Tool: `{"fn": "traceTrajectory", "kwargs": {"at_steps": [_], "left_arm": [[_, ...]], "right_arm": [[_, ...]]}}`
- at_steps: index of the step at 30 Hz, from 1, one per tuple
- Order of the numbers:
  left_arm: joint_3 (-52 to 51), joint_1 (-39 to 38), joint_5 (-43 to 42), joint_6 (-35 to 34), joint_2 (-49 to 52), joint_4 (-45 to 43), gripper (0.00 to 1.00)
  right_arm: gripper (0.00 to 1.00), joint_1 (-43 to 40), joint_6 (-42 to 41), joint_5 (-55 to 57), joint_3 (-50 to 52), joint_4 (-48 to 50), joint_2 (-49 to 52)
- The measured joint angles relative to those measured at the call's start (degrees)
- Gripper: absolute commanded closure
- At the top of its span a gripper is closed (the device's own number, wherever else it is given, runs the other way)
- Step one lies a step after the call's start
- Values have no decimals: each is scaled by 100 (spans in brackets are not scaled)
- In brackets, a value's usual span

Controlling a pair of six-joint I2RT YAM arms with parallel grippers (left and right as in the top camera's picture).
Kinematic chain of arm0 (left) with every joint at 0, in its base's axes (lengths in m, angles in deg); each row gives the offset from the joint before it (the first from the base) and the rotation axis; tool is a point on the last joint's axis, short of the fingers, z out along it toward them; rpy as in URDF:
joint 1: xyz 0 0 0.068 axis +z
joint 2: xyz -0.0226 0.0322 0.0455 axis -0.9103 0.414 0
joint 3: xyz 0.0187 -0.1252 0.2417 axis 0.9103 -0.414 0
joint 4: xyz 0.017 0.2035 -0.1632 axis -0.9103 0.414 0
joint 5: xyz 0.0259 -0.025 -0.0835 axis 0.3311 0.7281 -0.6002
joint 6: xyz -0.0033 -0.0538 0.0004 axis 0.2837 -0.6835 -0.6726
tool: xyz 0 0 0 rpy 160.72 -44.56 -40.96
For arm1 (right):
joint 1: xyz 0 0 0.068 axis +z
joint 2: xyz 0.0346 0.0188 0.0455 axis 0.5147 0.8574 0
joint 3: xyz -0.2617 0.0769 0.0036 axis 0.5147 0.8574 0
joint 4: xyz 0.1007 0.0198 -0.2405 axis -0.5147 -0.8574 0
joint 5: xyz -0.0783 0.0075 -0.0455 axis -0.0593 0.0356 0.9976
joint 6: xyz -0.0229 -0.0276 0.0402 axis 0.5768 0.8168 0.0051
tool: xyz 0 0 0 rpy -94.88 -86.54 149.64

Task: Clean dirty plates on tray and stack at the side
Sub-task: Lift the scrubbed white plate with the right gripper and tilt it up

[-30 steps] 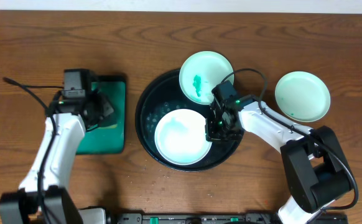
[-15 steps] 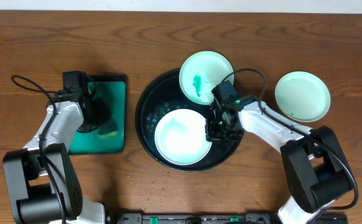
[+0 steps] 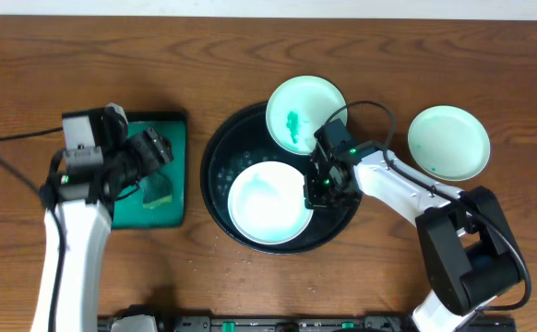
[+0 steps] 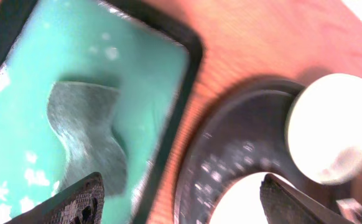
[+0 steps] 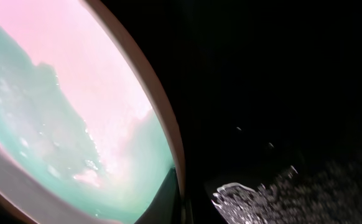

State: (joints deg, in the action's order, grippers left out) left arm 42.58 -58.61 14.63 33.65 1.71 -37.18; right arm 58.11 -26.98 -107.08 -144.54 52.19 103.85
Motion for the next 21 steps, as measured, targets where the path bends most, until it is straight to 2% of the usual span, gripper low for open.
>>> {"fn": "traceTrajectory", "kwargs": {"at_steps": [8,16,21], "left_arm": [[0,-492,-4,-2,-1016,608,19],[0,-599,-2,-2,-970,822,18],[0,-599,-2,-2,-887,907,18]], "right_arm": [[99,13,-9,-704,15,437,2],[99,-59,-24,-1023,15,557,-46],[99,-452,-28,-1082,15,544,-374]]}}
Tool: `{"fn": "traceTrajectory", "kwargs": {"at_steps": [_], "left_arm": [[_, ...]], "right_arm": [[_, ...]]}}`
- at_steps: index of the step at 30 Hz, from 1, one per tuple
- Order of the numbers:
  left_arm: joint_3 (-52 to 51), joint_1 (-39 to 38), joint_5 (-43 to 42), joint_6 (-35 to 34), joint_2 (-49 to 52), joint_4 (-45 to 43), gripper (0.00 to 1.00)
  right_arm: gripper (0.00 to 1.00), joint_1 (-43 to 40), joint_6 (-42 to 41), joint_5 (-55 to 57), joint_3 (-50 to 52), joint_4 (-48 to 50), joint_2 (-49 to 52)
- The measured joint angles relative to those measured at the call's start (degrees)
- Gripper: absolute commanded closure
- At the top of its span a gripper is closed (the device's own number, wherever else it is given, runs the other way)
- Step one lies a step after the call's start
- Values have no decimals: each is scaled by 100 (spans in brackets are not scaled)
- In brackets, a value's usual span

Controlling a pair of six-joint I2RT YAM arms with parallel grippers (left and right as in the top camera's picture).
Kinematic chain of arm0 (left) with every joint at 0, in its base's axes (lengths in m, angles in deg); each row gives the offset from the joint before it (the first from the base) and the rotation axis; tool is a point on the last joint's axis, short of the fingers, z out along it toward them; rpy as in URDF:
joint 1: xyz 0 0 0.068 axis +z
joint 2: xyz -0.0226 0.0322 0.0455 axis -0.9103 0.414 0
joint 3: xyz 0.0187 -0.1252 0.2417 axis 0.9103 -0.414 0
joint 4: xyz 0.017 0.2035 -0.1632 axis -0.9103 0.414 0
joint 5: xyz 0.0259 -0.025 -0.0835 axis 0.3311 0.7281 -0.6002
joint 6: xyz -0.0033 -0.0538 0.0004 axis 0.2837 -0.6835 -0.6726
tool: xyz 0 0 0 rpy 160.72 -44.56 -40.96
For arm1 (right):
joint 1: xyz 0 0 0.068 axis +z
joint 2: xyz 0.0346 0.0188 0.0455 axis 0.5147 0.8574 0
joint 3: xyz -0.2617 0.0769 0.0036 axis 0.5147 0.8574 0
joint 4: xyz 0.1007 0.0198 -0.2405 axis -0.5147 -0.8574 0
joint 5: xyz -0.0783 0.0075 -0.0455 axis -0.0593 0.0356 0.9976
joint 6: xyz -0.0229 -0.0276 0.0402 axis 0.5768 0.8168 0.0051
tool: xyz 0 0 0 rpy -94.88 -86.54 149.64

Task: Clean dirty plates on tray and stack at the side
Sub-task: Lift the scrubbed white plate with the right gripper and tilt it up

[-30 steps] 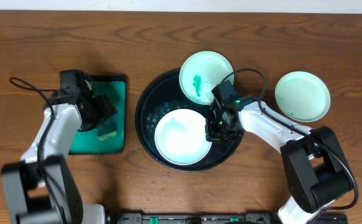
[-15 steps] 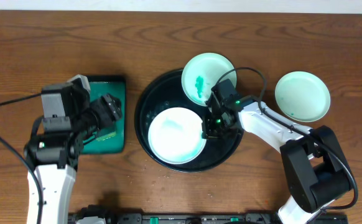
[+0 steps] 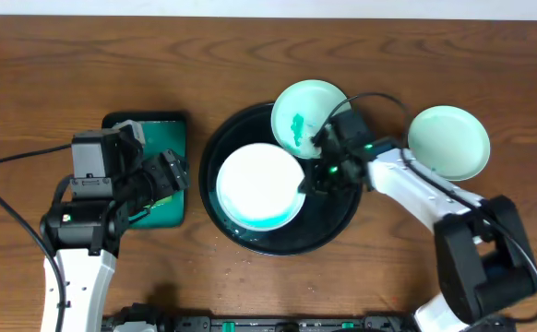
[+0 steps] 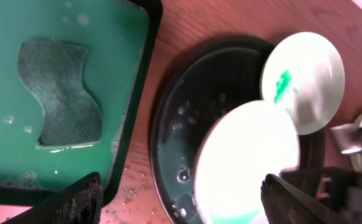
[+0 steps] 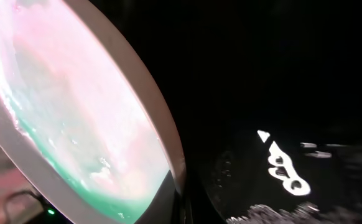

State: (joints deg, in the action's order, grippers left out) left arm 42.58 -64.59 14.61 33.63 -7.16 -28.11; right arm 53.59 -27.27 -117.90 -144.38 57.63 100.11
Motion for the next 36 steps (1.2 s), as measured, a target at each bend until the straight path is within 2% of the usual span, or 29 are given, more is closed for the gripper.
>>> {"fn": "traceTrajectory", "kwargs": {"at_steps": [8,12,19,24,31,36], "left_arm": [[0,0,0,0,127,11,18],[0,0,0,0,162,15,18],[0,0,0,0,225,17,18],[0,0,0,0,319,15,18],[0,0,2,0,404,50,18],[0,0,2,0,455,125,18]], "right_arm": [[98,-822,11,26,0,-439,-767],[99,-1176,22,337,0,-1222,-960],[98,-1532,-33,1086,-4,-3215,-992],[98,-1552,81,1268,-4,-4002,-992],[98,-1508,748,280,-4,-4111,-992],[98,-1379,1110,-549,-4,-3145,-992]]}}
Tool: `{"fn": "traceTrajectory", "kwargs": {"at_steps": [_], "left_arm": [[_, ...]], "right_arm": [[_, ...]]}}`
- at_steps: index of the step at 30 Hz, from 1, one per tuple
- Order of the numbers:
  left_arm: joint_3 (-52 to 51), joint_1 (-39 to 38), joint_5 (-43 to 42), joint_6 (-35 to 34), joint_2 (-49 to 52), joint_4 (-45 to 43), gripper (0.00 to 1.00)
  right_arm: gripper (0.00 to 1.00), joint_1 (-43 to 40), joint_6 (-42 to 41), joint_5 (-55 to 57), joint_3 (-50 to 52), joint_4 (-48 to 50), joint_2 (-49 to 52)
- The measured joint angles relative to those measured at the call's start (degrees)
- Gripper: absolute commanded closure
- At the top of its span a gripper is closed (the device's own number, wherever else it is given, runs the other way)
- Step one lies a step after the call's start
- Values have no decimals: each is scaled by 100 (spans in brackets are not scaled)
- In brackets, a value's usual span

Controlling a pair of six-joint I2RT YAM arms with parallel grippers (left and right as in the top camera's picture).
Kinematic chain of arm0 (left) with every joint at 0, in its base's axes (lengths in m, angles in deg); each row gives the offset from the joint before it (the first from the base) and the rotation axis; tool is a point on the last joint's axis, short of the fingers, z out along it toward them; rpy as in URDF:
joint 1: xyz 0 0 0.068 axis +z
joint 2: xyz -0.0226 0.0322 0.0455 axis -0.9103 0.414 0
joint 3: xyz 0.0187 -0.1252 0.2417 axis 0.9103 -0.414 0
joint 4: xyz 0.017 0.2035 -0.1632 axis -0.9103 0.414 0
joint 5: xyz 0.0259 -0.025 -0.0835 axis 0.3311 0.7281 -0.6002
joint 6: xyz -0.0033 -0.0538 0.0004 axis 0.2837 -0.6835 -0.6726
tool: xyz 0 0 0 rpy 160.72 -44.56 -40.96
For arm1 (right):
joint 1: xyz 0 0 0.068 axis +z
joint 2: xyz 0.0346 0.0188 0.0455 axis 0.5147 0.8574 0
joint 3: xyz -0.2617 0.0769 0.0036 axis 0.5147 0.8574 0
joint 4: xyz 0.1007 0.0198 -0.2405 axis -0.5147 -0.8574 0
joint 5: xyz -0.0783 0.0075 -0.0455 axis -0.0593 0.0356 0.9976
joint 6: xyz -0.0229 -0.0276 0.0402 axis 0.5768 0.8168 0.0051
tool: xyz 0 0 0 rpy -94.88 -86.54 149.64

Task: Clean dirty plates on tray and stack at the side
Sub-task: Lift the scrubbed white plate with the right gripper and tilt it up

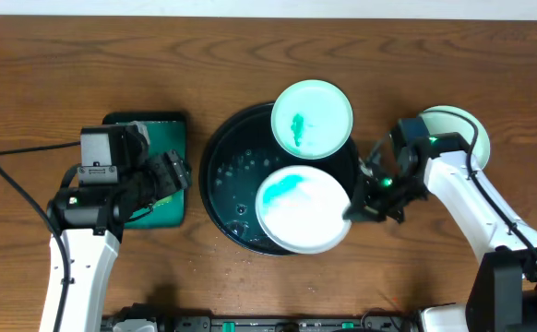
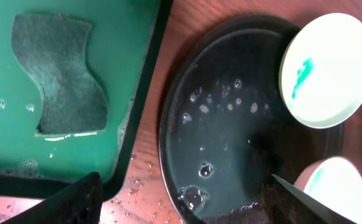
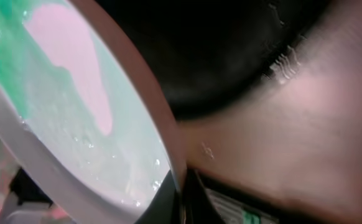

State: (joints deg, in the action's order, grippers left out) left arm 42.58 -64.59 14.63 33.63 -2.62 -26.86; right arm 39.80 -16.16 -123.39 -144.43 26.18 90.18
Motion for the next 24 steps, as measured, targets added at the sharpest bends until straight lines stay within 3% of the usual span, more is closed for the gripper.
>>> {"fn": "traceTrajectory", "kwargs": {"at_steps": [7,12,15,24], "left_arm": [[0,0,2,0,33,28,18],[0,0,0,0,37,33,18],[0,0,2,0,37,35,18],[0,0,0,0,37,35,18]], "right_arm": [[98,103,-94,-195,-4,2166,0],[98,118,-345,437,-7,3158,-2],[98,138,-354,951,-22,3121,-2],[99,699,0,2581,-887,1829,-2]]}}
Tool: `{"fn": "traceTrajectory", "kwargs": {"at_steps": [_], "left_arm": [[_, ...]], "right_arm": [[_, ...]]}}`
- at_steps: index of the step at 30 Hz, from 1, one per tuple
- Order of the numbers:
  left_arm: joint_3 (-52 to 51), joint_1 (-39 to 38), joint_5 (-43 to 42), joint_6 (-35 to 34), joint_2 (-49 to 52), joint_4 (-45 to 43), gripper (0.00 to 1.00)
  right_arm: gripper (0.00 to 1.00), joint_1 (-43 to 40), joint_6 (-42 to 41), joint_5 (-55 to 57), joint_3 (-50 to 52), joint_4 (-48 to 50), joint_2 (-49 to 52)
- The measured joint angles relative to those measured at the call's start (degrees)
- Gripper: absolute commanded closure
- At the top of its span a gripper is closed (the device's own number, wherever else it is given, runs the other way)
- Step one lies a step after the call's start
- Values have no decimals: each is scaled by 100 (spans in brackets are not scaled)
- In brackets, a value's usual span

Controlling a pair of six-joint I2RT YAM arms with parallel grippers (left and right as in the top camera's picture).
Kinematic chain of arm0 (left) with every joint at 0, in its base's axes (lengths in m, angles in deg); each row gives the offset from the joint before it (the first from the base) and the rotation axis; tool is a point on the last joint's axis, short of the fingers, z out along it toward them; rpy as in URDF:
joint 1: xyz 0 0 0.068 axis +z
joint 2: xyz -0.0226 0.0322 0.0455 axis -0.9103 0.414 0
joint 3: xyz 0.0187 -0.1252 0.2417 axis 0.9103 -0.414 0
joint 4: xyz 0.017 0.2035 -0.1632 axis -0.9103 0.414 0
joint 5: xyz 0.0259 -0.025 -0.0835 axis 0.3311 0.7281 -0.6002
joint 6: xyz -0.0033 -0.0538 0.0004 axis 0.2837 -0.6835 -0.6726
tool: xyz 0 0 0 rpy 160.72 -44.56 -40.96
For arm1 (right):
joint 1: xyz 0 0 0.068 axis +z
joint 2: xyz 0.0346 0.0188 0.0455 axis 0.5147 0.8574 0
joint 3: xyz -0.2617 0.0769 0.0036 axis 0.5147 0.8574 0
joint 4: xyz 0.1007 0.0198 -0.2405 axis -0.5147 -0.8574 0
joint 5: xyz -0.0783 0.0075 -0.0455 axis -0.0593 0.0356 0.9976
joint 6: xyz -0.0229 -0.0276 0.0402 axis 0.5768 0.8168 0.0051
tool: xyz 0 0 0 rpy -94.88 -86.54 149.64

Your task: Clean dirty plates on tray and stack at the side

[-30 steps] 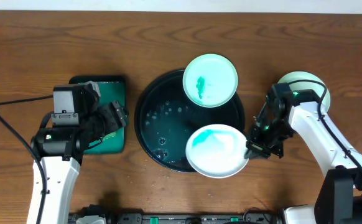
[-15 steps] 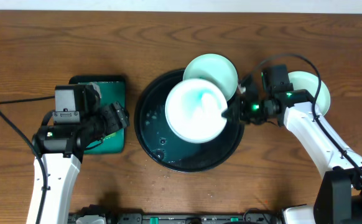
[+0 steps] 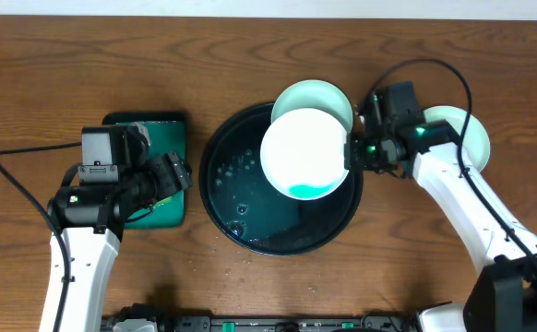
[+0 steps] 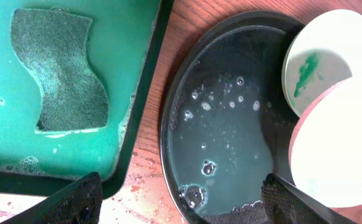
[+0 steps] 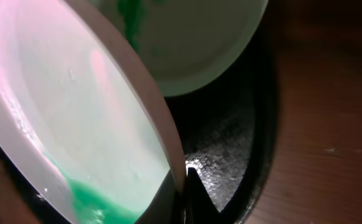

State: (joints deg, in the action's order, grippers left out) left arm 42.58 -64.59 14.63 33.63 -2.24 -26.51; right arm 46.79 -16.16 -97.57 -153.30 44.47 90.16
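My right gripper (image 3: 350, 152) is shut on the rim of a white plate (image 3: 305, 154) with green liquid pooled at its low edge, held tilted above the black round tray (image 3: 241, 198). In the right wrist view that plate (image 5: 63, 118) fills the left side, pinched at the rim by the gripper (image 5: 182, 186). A second plate with a green smear (image 3: 328, 94) rests at the tray's far rim, partly hidden by the held one. A pale green plate (image 3: 467, 129) lies on the table at right. My left gripper (image 4: 181, 199) is open over the gap between the green tray and the black tray.
A green rectangular tray (image 3: 162, 184) with soapy water holds a grey-green sponge (image 4: 60, 78) at the left. Water and bubbles lie in the black tray (image 4: 224, 143). Cables run across the table on both sides.
The right gripper has carried the plate from the tray's near right edge to above its far right part, and the plate is now tipped with green liquid at its low edge. The left arm is still.
The right gripper first held the rim of a plate lying in the black tray, with the left gripper over the sponge tray. Then the plate was raised and tilted over the tray, later at its near right edge, and now up over the tray's far right.
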Motion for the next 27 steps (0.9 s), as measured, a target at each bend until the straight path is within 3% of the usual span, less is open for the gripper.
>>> {"fn": "traceTrajectory", "kwargs": {"at_steps": [10,27], "left_arm": [[0,0,0,0,0,2,18],[0,0,46,129,0,149,18]], "right_arm": [[99,1287,422,2441,-1095,-1078,-7],[99,2813,1322,5539,-1193,-1117,-17]]}}
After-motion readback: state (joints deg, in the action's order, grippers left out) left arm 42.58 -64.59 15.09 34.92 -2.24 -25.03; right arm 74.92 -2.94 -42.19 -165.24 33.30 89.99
